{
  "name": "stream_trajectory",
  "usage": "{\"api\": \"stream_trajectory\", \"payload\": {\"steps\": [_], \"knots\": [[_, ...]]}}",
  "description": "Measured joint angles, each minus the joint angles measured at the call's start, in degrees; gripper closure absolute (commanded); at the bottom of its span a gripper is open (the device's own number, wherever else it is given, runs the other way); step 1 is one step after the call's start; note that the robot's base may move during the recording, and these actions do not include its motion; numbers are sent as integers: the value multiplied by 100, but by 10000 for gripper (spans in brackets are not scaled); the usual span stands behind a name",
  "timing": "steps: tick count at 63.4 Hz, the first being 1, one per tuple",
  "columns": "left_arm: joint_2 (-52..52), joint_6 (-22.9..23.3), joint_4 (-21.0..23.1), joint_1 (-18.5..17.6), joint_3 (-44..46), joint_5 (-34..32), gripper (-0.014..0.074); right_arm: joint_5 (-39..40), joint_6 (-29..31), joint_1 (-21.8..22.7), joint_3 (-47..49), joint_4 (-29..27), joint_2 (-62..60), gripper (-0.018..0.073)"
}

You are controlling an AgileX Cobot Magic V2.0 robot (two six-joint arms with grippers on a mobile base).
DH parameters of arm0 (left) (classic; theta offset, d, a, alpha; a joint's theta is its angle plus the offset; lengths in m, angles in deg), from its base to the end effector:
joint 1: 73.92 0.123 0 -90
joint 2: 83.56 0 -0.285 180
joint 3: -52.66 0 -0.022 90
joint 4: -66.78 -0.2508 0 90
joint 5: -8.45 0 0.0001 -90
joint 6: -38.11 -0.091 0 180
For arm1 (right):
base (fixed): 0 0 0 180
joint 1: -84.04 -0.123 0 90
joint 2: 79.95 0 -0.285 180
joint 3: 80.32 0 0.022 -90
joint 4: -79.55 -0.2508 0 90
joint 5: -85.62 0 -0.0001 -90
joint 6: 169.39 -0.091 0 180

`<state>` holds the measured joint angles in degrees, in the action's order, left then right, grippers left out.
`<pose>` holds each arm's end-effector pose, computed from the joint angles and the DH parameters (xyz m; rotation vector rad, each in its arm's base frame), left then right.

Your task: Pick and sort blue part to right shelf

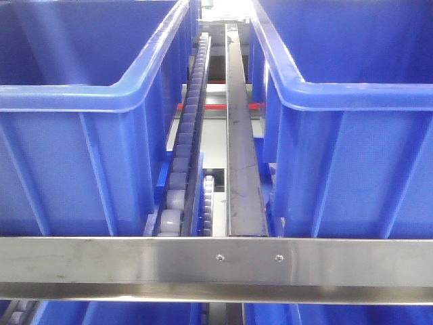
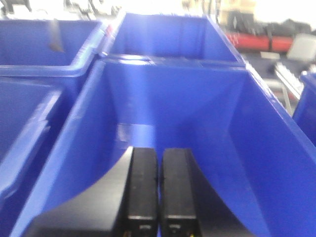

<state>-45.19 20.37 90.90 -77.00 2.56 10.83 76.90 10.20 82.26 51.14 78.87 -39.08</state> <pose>0.1174 -0.0079 0.3275 -0.0321 1.5835 -0.1423 0.1251 0.0041 0.3211 -0.0118 1.7128 0.0386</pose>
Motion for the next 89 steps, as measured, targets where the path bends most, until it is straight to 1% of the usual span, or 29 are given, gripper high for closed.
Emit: {"api": "stream_trajectory", "payload": {"steps": [11, 23, 68, 81, 89], "knots": [[-1119, 0, 0, 6, -734, -3, 472, 19, 0, 0, -592, 0, -1054, 531], [-1797, 0, 0, 6, -1149, -3, 472, 19, 0, 0, -845, 0, -1782, 531], [-1858, 0, 12, 6, -1231, -3, 472, 42, 0, 0, -924, 0, -1945, 531], [-1858, 0, 12, 6, -1231, -3, 472, 80, 0, 0, -1427, 0, -2665, 531], [-1868, 0, 12, 6, -1231, -3, 472, 327, 0, 0, -2077, 0, -3144, 531]]}}
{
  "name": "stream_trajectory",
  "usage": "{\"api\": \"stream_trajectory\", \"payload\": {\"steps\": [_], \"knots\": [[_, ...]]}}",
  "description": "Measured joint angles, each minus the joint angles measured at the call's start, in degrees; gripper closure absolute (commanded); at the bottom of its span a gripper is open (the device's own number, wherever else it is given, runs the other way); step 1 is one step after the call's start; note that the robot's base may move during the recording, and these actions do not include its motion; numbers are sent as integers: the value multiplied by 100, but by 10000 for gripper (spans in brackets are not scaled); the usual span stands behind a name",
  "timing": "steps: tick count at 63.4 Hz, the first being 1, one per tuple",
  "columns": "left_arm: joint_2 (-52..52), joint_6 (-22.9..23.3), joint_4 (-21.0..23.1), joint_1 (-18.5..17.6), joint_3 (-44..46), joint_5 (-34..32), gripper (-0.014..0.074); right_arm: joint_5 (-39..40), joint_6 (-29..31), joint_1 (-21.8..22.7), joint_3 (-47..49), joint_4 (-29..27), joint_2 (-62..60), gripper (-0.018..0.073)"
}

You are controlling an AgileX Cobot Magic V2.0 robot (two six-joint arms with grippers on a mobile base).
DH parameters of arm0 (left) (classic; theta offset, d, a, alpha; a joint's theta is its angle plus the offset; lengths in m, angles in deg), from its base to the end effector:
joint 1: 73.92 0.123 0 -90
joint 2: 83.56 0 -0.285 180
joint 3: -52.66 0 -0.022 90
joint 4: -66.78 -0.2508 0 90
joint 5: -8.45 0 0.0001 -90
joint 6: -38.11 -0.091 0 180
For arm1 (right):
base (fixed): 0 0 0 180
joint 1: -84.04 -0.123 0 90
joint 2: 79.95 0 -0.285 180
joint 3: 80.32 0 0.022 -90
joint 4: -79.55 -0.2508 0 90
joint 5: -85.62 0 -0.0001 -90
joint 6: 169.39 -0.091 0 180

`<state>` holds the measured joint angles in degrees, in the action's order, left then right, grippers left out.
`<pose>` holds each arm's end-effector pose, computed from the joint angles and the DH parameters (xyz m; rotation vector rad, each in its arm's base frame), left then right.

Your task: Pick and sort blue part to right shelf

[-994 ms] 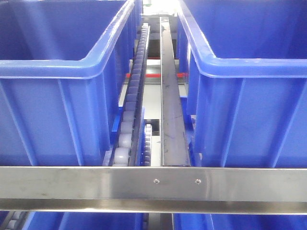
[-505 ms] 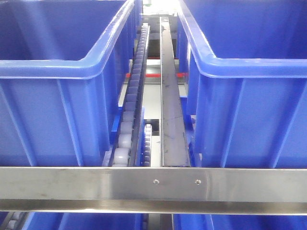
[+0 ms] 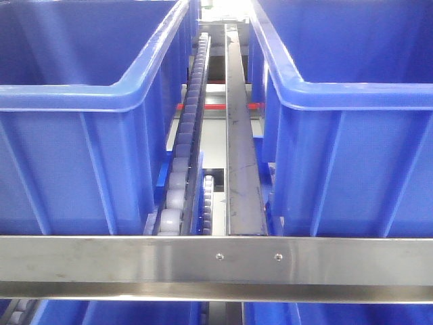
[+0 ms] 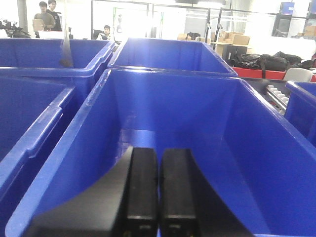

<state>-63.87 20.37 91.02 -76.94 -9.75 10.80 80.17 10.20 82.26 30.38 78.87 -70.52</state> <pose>0.0674 -0.0051 0.2843 -0.0308 1.4717 -0.1472 0.0510 0.0017 0.2494 -0.0098 1.4693 0.0415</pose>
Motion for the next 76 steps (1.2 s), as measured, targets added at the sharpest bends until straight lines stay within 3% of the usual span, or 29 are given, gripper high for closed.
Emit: {"api": "stream_trajectory", "payload": {"steps": [13, 70, 76], "knots": [[0, 0, 0, 0, 0, 0, 472, 636, 0, 0, -926, 0, -220, 531], [0, 0, 0, 0, -78, 0, 472, 794, 0, 0, -964, 0, -220, 531], [-24, 0, -221, 0, -261, -161, 472, 807, 0, 10, -964, 0, -220, 531]]}}
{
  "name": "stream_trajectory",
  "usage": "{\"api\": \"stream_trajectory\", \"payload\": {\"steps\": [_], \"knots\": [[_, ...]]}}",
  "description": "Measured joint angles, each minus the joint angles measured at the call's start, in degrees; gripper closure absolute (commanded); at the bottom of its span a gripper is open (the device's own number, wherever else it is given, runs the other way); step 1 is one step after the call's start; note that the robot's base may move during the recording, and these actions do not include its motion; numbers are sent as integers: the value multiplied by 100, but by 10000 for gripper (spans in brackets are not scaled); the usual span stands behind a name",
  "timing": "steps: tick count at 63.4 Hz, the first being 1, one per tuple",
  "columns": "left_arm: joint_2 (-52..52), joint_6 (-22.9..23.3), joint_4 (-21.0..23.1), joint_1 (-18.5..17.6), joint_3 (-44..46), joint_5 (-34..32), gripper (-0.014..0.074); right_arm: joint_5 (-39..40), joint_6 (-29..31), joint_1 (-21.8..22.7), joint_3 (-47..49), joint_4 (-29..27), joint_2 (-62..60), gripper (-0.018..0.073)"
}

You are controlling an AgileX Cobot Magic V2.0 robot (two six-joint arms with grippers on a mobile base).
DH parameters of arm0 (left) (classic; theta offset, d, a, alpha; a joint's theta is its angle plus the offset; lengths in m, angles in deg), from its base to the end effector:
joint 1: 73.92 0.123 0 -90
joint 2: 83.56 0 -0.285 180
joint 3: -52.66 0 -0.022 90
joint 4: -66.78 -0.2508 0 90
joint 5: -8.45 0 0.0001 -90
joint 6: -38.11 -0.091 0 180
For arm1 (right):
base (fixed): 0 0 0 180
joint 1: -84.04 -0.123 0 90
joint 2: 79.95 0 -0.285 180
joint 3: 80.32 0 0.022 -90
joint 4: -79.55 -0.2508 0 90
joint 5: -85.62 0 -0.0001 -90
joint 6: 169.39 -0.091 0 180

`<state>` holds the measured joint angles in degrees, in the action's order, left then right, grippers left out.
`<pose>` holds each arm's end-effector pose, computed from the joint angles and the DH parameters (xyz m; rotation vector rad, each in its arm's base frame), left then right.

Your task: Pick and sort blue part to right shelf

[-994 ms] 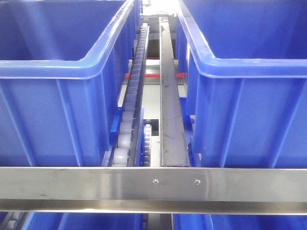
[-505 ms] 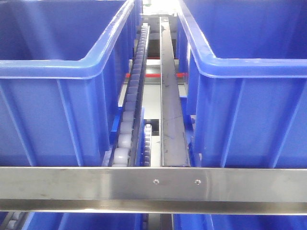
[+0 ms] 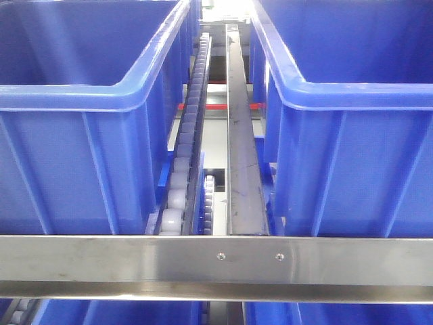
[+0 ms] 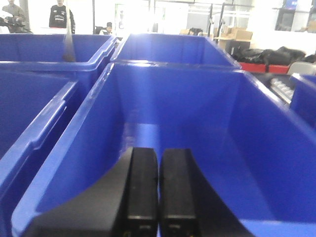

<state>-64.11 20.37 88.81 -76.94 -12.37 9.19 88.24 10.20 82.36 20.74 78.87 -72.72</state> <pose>0.0693 -0.0041 0.2715 -0.0125 1.4873 -0.1067 0.0564 0.0016 0.2077 -0.0071 1.4583 0.0391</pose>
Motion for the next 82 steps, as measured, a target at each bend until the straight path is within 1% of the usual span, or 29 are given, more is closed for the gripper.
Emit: {"api": "stream_trajectory", "payload": {"steps": [4, 6, 8, 11, 15, 18, 22, 35, 82], "knots": [[-42, 0, -419, 0, -219, -132, 472, 0, 0, 0, 0, 0, 0, 531], [-86, 62, -728, 0, -340, -159, 472, 0, 0, 0, 0, 0, 0, 531], [-128, 221, -997, 0, -460, -168, 472, 0, 0, 0, 0, 0, 0, 531], [-198, 599, -1256, 0, -633, -185, 472, 0, 0, 0, 0, 0, 0, 531], [-311, 990, -1540, 0, -861, -187, 472, 0, 0, 0, 0, 0, 0, 531], [-421, 1150, -1712, 0, -1028, -213, 472, 0, 0, 0, 0, 0, 0, 531], [-585, 1247, -1843, 0, -1233, -217, 472, 0, 0, 0, 0, 0, 0, 531], [-1201, 1296, -1929, 9, -1262, -44, 472, 13, 0, 0, 0, 0, 0, 531], [-1201, 1296, -1940, 44, -1262, -35, 472, 13, 0, 0, -11, 0, 0, 531]]}}
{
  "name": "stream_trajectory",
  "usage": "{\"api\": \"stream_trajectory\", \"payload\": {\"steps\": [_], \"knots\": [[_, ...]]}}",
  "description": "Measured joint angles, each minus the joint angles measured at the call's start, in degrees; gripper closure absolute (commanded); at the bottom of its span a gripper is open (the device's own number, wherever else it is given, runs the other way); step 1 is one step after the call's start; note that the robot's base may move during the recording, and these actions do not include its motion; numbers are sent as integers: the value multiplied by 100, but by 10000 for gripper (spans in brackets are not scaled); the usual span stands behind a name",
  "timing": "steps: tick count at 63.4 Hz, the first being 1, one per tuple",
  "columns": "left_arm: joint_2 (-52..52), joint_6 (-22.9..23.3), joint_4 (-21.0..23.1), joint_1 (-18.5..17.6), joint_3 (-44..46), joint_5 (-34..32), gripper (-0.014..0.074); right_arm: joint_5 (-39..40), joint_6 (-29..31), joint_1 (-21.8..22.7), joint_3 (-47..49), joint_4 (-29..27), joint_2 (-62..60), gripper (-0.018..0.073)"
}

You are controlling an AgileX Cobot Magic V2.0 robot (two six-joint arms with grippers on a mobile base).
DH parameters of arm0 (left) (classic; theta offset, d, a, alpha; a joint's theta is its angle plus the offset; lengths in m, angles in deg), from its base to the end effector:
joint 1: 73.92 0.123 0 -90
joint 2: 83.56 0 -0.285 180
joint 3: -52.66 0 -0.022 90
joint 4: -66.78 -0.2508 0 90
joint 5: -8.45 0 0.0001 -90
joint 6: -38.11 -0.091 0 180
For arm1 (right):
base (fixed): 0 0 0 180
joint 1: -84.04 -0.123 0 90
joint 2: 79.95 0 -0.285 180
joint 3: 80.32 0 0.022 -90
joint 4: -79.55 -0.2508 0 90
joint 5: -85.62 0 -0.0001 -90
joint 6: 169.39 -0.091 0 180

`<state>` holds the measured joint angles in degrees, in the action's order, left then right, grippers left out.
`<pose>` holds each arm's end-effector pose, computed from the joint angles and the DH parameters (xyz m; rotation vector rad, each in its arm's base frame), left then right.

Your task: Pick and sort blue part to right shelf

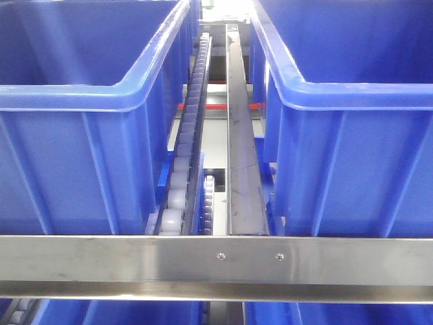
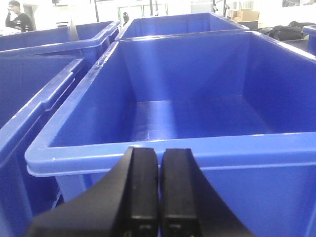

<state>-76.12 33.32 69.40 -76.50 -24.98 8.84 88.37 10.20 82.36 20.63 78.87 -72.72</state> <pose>0.0561 -0.0026 0.2104 0.0621 1.4904 -0.0060 0.0565 0.0016 0.2072 -0.0071 1.4580 0.0390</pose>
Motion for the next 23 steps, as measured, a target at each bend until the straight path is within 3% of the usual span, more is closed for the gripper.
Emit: {"api": "stream_trajectory", "payload": {"steps": [23], "knots": [[0, 0, 0, 0, 0, 0, 472, 0, 0, 0, 0, 0, 0, 531]]}}
